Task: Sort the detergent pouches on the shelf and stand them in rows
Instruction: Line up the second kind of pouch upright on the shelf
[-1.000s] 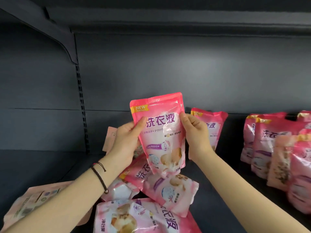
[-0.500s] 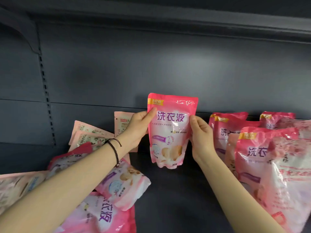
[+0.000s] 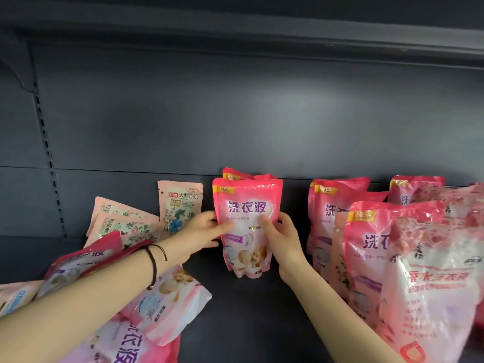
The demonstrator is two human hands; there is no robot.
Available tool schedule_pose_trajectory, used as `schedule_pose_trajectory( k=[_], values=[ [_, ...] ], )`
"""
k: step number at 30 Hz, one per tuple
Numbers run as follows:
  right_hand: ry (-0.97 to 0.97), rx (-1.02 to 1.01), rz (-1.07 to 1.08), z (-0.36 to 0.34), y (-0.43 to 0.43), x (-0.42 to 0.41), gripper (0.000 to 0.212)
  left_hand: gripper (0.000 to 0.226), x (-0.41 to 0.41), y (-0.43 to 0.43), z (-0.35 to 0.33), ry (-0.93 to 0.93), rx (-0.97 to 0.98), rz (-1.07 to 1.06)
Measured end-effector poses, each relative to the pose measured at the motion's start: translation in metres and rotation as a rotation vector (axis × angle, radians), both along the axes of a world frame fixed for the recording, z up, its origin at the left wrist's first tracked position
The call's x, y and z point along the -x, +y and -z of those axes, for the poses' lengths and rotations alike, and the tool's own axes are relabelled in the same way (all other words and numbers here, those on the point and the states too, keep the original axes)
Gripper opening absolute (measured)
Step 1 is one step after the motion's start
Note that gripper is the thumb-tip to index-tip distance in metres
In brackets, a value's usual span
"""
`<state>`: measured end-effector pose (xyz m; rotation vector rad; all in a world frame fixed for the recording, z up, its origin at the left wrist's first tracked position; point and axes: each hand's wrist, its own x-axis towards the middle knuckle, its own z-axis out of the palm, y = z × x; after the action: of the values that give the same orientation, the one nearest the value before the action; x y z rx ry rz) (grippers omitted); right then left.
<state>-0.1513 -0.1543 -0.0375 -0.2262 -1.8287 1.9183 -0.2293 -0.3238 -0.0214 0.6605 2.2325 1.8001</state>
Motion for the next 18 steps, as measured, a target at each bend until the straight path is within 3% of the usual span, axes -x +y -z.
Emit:
schedule_pose_trajectory(
  k=[5, 8, 12, 18],
  values=[
    [-0.201, -0.122, -0.016, 0.009, -0.001, -0.010, 0.042, 0.045, -0.007, -0.002, 0.008, -0.005, 0.092, 0.021],
    [-0.231, -0.138, -0.023, 0.010, 0.000, -0.011, 0.042, 0.059, -0.008, 0.004, 0.011, 0.114, 0.156, 0.022],
    [-0.176, -0.069, 0.012, 0.007, 0.004, -0.010, 0.023, 0.048, -0.003, 0.007, 0.011, 0.198, 0.098, 0.023],
    [-0.178, -0.016, -0.024, 0.012, 0.011, -0.013, 0.009, 0.024, 0.014, 0.004, 0.016, 0.041, 0.029, 0.057]
  ],
)
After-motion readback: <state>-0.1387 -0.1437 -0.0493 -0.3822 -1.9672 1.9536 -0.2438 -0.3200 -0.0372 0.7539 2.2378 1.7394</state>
